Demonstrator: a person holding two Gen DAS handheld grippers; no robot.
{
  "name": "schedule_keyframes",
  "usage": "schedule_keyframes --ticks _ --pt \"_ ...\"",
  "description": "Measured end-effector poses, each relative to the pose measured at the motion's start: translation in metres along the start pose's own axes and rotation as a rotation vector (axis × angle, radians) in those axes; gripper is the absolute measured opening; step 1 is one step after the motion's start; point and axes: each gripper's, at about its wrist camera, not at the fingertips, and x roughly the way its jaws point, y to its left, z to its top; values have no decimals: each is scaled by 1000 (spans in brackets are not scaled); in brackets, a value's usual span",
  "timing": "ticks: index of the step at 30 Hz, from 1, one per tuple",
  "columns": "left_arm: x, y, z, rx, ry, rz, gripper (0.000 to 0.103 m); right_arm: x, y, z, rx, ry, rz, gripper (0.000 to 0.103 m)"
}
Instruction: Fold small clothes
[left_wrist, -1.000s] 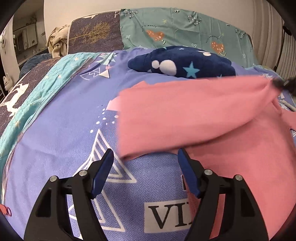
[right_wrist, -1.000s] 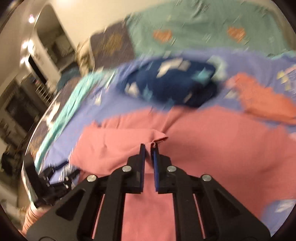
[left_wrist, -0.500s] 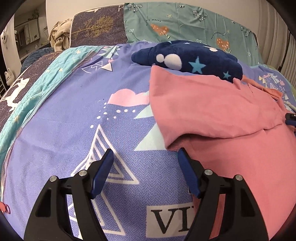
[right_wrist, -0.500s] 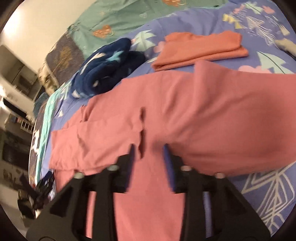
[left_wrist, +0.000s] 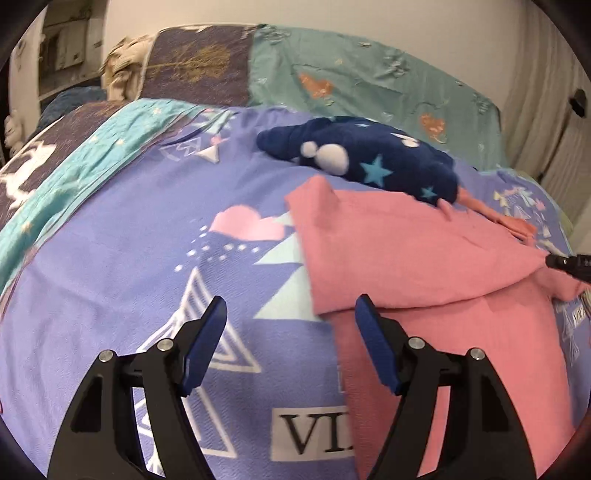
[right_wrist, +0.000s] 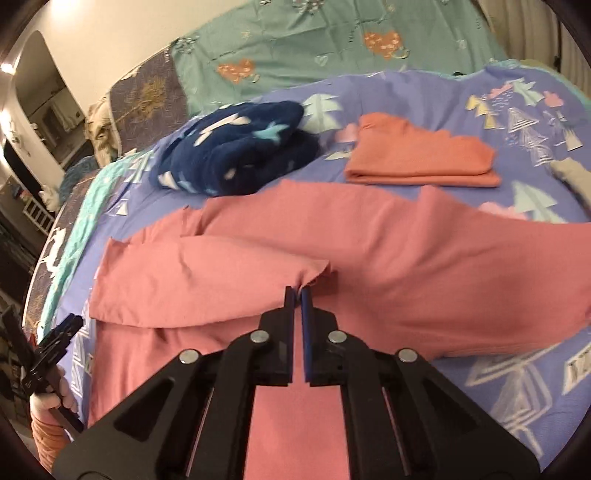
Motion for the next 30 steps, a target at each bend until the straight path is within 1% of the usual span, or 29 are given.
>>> schedule_keyframes --ticks 2,3,4,5,6,7,8,9,10,11,12,14,16,17,19,20,21,22,23,24,25,27,28,29,30 --pt "12 -11 -2 54 37 13 73 4 -11 -1 24 18 -53 4" --pt "23 -15 -5 72 70 15 73 10 -18 -5 39 43 -80 6" --pt "32 -16 -8 77 100 30 73 16 -24 -9 49 70 -88 8" --pt "39 -17 -11 74 122 42 75 24 -31 -15 72 114 -83 10" --pt "38 -15 -10 67 115 38 75 29 -35 -19 92 139 -72 12" --pt "36 -14 -8 57 107 38 75 32 -41 -23 117 148 -52 15" --pt "35 -11 -7 49 101 62 75 31 -43 -24 127 141 -39 17" --pt "36 -9 -7 41 103 65 75 30 -45 -23 133 130 -29 21" --pt "37 -7 -7 29 106 58 74 29 -46 -18 140 111 -15 30" --pt "36 -6 -7 21 103 58 74 28 -45 -14 145 98 -3 43" --pt "37 -7 -6 24 99 64 74 29 -44 -7 149 83 23 48" --pt "37 -10 -6 36 91 83 74 38 -40 7 141 88 63 55" --pt "39 -11 -5 47 94 93 74 52 -39 16 137 109 59 56" --pt "39 -11 -6 50 95 96 74 64 -35 20 136 127 45 42" --pt "40 -11 -7 53 94 100 74 73 -27 26 123 126 22 4" --pt "40 -11 -7 53 93 99 74 65 -20 28 116 71 39 4" --pt "40 -10 -7 49 94 95 75 52 -13 30 96 -7 54 4" --pt "40 -9 -7 45 95 91 75 32 -3 32 46 -100 56 4" --pt "40 -8 -7 41 97 87 75 23 1 32 23 -130 29 5" --pt "41 -8 -7 38 99 87 76 21 3 33 8 -125 -16 6" --pt "41 -8 -7 39 99 90 76 28 2 32 4 -76 -67 11" --pt "40 -9 -8 43 94 97 76 46 -10 26 12 11 -139 13" --pt "39 -9 -8 43 90 99 76 53 -19 23 31 42 -172 15" --pt "37 -9 -8 43 85 102 76 57 -32 17 76 64 -180 15" --pt "34 -8 -8 42 76 109 76 56 -41 12 114 61 -152 15"
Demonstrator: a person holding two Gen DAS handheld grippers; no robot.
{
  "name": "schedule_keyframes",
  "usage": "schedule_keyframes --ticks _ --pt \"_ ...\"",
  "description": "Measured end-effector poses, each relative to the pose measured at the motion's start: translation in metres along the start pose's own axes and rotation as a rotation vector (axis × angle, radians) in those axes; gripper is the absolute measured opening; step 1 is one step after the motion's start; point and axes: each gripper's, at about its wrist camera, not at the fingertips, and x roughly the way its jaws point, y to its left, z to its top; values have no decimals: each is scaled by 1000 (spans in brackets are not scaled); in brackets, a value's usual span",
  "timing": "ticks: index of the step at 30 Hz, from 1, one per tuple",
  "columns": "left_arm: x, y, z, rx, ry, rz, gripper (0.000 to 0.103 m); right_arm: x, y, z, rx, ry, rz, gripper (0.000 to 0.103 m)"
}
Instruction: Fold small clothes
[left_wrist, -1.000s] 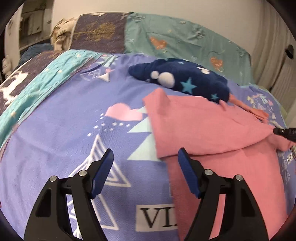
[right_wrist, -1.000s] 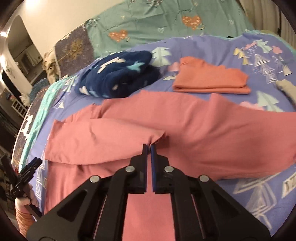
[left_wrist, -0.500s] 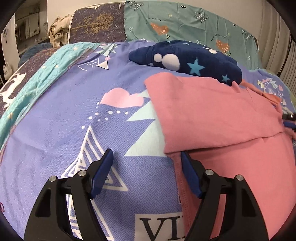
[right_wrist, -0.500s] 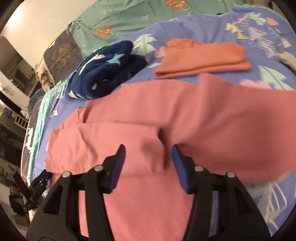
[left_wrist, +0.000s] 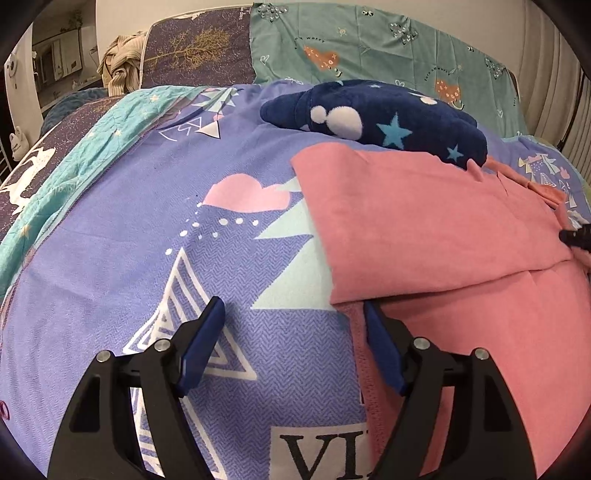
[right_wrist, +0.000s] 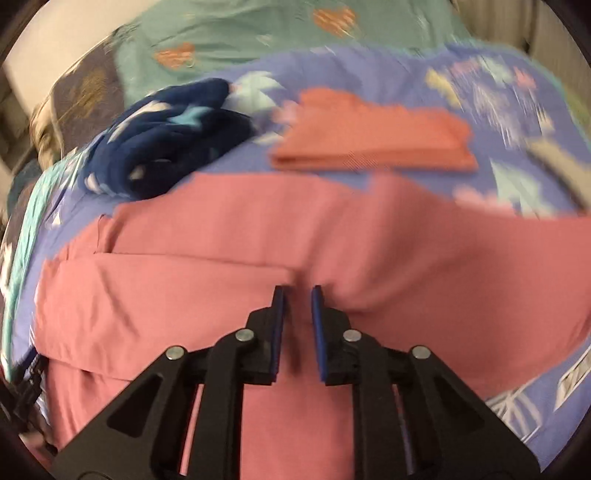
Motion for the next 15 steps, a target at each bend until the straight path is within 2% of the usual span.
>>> schedule_keyframes --ticks 1,3,4,5,7,9,11,13,15 --pt "-3 1 0 -2 -8 14 75 -5 -11 -4 46 -8 54 15" --pt "-10 0 -1 3 -18 39 68 -15 -19 -8 54 -17 85 16" --pt "-16 -1 -1 3 -24 31 55 -20 -20 -11 38 -28 91 22" --pt "-22 -3 -1 0 -31 25 36 -27 -20 -13 14 -43 100 31" --pt "-40 -9 4 -6 -59 17 24 -34 -17 -18 -27 -48 154 39" --pt "-59 -18 11 -14 -110 -9 23 -28 -13 -25 -49 -14 189 39" --pt "-70 -33 21 13 -142 -29 23 -13 -5 -36 -96 32 108 33" --pt "-68 -56 30 62 -140 -40 23 -16 1 -44 -132 -5 76 33" --pt "-49 -78 36 92 -85 -88 25 -32 -3 -51 -115 -38 93 33"
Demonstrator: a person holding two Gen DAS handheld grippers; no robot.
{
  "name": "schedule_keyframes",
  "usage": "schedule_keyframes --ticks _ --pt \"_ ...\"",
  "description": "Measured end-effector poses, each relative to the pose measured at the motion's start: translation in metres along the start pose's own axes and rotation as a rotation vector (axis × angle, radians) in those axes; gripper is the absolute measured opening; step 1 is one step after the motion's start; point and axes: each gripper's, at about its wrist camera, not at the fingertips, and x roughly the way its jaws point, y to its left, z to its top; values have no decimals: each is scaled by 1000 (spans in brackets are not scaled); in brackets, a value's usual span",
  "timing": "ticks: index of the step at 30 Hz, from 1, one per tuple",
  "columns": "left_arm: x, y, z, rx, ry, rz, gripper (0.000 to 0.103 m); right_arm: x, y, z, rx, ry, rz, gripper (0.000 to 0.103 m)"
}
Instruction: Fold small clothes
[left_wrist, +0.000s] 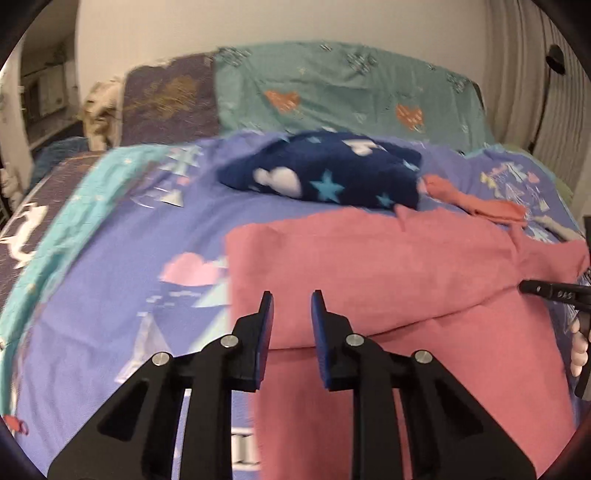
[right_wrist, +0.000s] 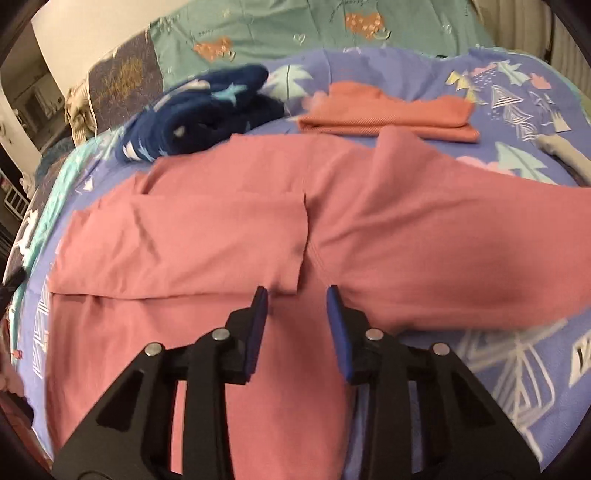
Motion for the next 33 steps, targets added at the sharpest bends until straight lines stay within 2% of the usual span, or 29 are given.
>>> schedule_keyframes --ticks 2,4,5,7,10,13,16,20,24,25,27,28,29,33 --pt "28 -12 -1 9 73 -25 41 -26 -16 -2 44 -65 41 33" --pt "67 -22 -15 43 163 8 46 -56 -45 -1 101 -146 29 33" --pt "69 -24 -20 47 114 17 48 -79 -71 0 153 -200 10 33" --pt "65 -28 -18 55 117 32 48 -110 -117 -2 253 -267 -28 33" --pt "65 -28 -21 51 115 30 49 -156 -224 -12 537 -349 -105 34" --pt "66 -28 -21 54 115 36 50 -171 -291 -20 749 -335 -148 35" --pt "68 -32 -19 75 112 63 52 -173 -313 -15 836 -322 -198 44" --pt "70 -32 -18 78 112 80 55 -163 -304 14 843 -297 -263 60" --pt "69 -29 -19 66 109 72 56 -141 -308 31 867 -198 -333 60" --pt "68 -29 -19 64 108 71 56 -133 -312 34 881 -181 -343 57" --pt "68 -29 -20 62 107 70 56 -131 -319 26 901 -182 -355 40" --pt "68 -29 -20 62 107 69 56 -134 -323 21 908 -196 -352 26" --pt "69 -29 -20 61 108 68 57 -139 -327 12 920 -214 -333 18" --pt "70 -28 -19 57 108 65 57 -152 -352 -19 1006 -295 -198 11"
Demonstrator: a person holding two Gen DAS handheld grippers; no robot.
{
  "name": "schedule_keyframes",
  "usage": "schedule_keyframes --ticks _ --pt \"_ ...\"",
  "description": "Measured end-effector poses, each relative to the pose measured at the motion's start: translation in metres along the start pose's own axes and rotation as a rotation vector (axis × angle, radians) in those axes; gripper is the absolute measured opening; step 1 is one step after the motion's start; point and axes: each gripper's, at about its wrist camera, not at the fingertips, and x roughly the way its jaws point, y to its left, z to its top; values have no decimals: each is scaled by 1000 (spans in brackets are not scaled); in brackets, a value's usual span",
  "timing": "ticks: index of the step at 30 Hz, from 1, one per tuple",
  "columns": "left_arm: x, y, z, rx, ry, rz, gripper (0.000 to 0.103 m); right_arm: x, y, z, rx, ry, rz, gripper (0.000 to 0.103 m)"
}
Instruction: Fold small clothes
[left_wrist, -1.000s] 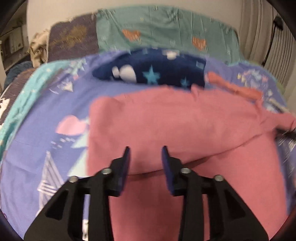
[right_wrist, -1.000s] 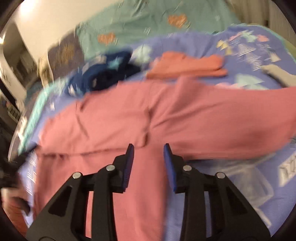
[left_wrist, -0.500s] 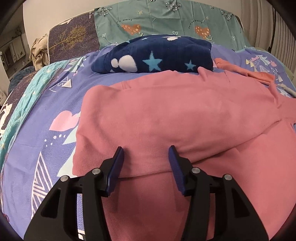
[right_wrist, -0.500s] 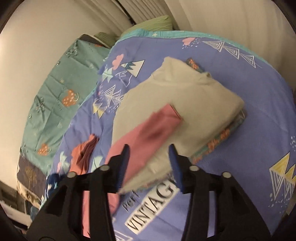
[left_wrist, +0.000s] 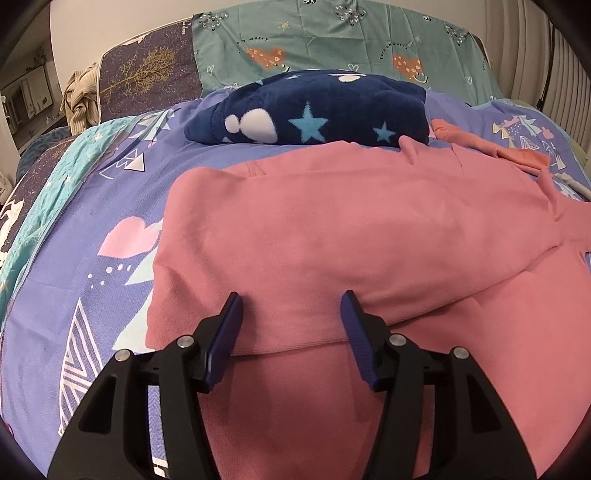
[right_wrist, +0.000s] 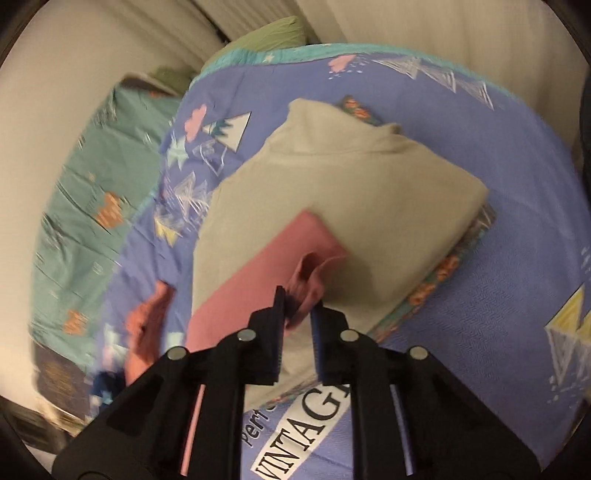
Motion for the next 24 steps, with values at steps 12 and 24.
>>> schedule_keyframes --ticks 12,24 --pt "0 2 -1 -18 -6 -20 57 -27 20 -3 4 -61 258 3" --pt "-5 13 -2 -69 -23 -90 58 -39 266 -282 -830 326 707 3"
